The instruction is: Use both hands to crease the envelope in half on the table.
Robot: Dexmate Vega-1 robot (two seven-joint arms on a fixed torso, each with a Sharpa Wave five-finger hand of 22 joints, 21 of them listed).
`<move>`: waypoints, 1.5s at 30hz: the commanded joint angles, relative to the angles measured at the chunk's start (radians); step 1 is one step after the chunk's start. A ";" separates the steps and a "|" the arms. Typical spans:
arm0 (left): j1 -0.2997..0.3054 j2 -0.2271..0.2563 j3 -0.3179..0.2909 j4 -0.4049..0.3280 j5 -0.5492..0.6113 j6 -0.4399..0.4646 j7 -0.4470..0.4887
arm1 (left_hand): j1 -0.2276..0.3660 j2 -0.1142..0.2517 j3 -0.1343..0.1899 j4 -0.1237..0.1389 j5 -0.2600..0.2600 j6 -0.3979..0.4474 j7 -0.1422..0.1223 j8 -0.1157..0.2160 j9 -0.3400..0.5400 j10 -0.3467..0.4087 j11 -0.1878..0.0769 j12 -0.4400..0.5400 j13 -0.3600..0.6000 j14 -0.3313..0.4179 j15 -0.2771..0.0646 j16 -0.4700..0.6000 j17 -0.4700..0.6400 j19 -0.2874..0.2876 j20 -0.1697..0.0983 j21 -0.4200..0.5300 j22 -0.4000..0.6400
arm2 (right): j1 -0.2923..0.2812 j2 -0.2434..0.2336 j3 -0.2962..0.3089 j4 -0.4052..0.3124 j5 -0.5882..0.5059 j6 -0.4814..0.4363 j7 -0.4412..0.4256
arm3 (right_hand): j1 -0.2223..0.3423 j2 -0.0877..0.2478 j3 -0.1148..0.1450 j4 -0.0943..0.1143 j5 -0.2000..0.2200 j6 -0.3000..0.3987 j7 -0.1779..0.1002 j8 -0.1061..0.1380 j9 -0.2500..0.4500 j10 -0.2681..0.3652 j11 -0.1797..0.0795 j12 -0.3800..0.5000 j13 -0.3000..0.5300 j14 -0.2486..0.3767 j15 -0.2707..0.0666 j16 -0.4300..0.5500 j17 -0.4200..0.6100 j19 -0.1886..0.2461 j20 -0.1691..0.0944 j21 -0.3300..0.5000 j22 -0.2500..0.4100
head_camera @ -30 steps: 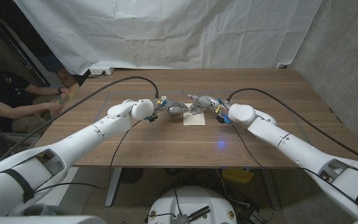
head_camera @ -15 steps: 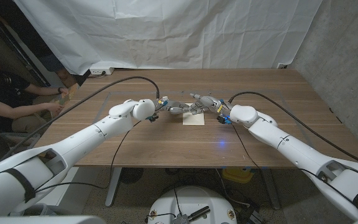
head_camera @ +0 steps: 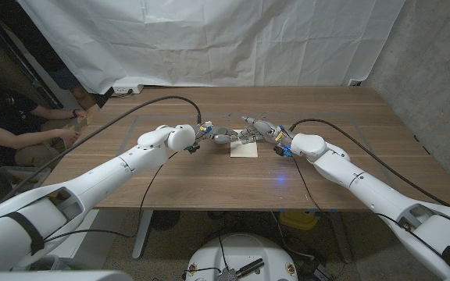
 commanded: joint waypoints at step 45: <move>-0.015 -0.016 0.003 0.030 -0.006 -0.018 -0.001 | -0.002 0.091 -0.009 -0.003 0.006 0.013 -0.002 -0.010 0.003 0.020 0.002 -0.003 0.005 0.015 -0.037 0.005 0.001 0.009 -0.018 0.005 0.003 | 0.064 -0.122 -0.115 -0.253 -0.358 -0.255 -0.077 | -0.001 -0.002 0.004 0.016 -0.009 0.036 0.011 -0.023 0.004 0.033 0.005 -0.014 0.003 0.049 0.016 -0.007 0.008 0.037 0.009 -0.002 0.005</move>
